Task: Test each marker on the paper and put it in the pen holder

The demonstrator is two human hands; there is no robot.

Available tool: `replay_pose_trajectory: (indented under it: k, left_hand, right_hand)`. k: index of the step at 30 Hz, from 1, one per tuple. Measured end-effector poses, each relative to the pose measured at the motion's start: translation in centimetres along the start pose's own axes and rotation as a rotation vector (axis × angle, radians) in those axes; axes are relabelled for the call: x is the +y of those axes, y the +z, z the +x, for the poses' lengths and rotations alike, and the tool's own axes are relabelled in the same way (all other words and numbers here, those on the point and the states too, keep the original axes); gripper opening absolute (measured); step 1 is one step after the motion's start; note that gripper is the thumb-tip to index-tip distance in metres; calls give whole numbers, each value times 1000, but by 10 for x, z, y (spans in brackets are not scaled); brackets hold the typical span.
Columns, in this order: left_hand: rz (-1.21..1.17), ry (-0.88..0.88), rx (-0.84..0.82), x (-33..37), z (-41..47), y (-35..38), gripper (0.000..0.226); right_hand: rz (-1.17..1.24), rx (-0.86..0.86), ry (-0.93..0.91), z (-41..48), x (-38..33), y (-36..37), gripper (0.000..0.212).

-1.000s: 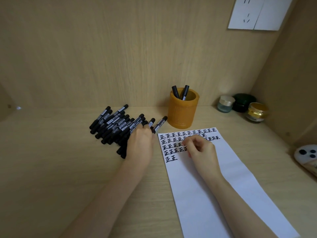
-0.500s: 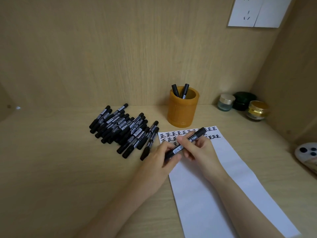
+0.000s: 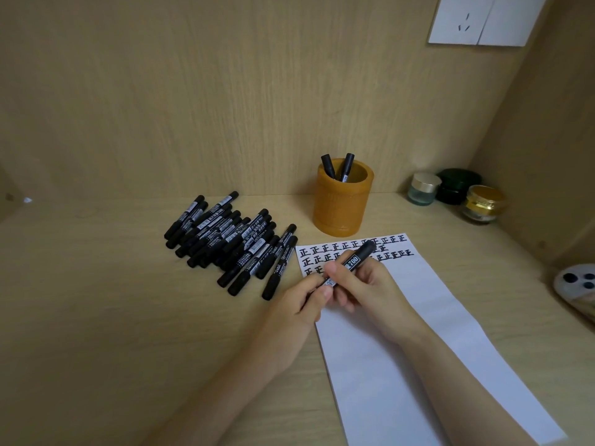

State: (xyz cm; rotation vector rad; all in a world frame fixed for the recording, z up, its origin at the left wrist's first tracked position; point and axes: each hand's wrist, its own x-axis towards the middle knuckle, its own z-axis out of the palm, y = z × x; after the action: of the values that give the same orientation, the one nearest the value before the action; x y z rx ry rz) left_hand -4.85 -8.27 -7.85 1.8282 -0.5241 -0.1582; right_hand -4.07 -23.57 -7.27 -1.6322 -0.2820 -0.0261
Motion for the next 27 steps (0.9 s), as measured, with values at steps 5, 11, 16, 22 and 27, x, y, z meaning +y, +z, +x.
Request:
replay_pose_trajectory:
  k: [5,11,16,22,27]
  left_hand:
    - [-137,-7,-38,4,0,-3,23]
    - [-175,-33,-86,3,-1,-7,25]
    - [-136,2,-18,6,-2,-1,15]
    - [274,17,-52,-4,-14,2,16]
    - [490,53,-160,-6,-14,5,26]
  right_hand:
    - [30,-9,-17,0,-1,1,39]
    - [30,17,-18,-2,-4,1,38]
    - [64,189,28,0,-8,-2,32]
    - [384,556,88,6,-3,-33,21]
    - [170,499,172,5,3,-22,20]
